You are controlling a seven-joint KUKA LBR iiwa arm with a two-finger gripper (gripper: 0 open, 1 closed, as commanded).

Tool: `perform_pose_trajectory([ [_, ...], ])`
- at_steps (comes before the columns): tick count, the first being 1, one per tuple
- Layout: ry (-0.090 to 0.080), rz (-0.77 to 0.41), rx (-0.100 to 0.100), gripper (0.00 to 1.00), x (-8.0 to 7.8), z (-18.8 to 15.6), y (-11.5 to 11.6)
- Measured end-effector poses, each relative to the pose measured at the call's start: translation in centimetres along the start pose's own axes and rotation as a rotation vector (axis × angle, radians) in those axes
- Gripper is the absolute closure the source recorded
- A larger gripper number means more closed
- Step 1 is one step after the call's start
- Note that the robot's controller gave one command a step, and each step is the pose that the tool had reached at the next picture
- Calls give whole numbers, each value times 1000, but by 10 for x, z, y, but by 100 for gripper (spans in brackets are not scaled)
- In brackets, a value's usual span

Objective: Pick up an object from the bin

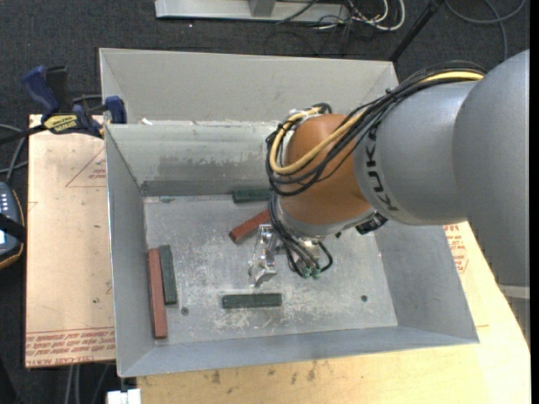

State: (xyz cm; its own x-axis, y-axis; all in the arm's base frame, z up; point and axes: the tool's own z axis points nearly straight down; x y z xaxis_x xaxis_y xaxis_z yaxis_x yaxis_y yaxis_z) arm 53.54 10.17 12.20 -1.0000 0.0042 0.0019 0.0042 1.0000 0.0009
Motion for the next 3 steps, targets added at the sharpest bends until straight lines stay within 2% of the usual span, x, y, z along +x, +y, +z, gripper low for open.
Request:
perform_pose_trajectory([
  [1,-2,-31,0,0,14,-17,-6],
  [2,-2,-31,0,0,14,-17,-6],
  [3,-13,68,-4,100,46,46,3],
])
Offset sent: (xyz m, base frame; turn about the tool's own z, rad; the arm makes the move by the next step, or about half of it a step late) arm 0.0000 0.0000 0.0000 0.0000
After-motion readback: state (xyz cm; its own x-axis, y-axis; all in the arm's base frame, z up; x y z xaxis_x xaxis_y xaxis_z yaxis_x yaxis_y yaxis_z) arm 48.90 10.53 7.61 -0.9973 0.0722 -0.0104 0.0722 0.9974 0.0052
